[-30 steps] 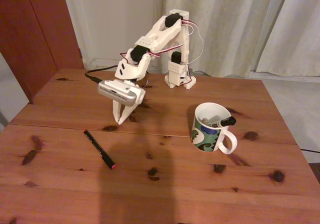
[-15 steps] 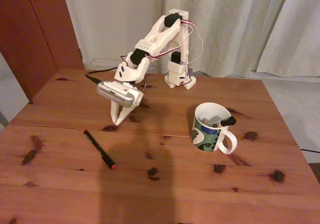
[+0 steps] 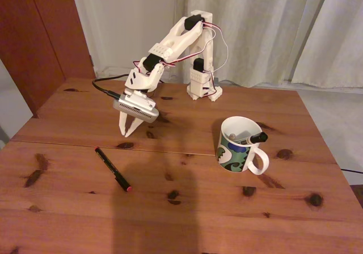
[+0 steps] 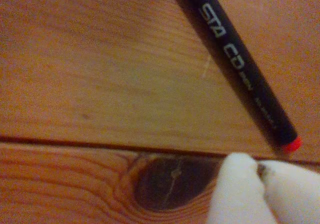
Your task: Clean up the desk and place the pens and markers into the cup
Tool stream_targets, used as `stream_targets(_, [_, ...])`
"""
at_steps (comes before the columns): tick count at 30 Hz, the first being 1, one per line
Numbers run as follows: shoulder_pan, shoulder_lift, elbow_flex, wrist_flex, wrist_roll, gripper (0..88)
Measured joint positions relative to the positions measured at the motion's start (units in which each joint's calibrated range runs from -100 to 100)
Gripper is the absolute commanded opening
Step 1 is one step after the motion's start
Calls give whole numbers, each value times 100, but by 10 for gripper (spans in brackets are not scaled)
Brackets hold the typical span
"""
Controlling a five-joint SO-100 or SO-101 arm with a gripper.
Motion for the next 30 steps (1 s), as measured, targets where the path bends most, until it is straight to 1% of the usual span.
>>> stream_targets(4, [0, 0, -42, 0, 93, 5])
stream_targets(10, [0, 8, -586, 8, 234, 5])
stream_targets(12, [0, 8, -790, 199, 332, 5])
stream_targets(15, [7, 8, -1240, 904, 518, 5])
stream_targets(23, [7, 8, -2565, 3492, 972, 6])
stream_targets(30, [7, 8, -3040, 4878, 1045, 6])
